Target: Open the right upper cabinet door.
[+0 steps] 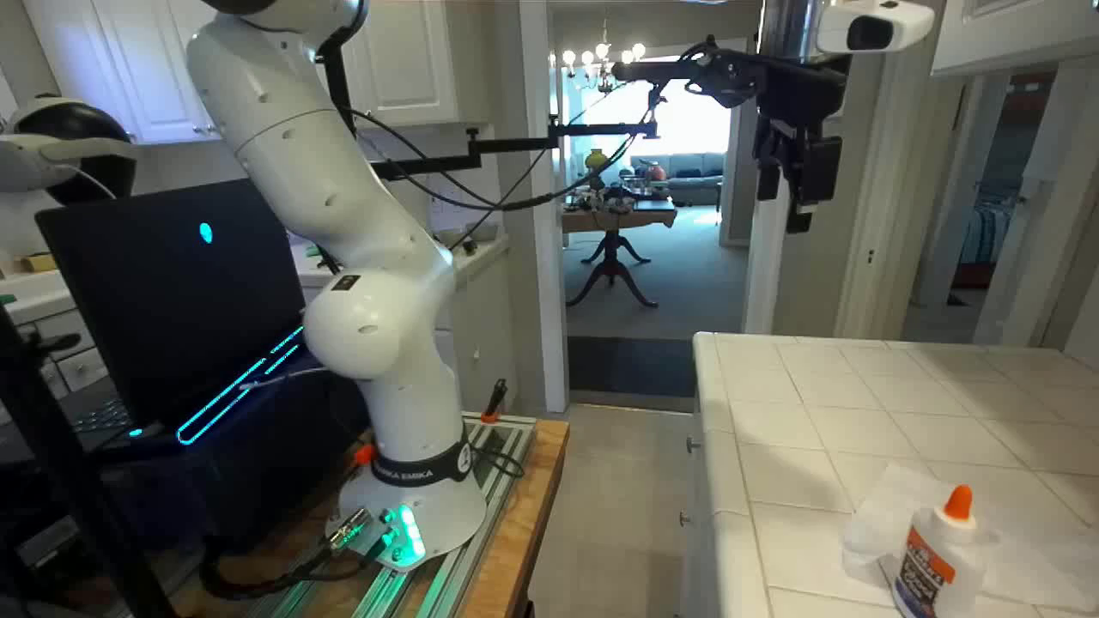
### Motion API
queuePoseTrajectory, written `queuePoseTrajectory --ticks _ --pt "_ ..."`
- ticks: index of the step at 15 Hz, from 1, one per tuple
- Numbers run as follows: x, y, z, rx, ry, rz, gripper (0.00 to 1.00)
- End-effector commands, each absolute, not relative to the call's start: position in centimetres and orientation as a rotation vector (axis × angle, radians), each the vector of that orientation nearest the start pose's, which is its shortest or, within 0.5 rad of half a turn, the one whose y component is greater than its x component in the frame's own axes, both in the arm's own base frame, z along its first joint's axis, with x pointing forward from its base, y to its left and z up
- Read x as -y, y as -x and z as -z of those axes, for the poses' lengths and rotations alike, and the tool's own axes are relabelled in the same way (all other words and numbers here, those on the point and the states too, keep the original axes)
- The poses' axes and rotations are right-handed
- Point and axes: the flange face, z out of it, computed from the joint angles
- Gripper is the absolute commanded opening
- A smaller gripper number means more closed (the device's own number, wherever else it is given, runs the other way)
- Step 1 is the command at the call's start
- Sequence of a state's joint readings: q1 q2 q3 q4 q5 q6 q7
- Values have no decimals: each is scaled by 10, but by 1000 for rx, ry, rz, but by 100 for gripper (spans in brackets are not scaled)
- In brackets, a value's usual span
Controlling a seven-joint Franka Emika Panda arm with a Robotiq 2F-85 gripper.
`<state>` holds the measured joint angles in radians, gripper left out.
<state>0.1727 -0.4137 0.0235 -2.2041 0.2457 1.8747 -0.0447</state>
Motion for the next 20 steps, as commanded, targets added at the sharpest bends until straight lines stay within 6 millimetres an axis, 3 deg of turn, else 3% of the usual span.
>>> queuePoseTrajectory --ticks 1,20 --pt "-105 -426 -556 255 2895 97 100" --pt "-104 -426 -557 231 2902 107 100"
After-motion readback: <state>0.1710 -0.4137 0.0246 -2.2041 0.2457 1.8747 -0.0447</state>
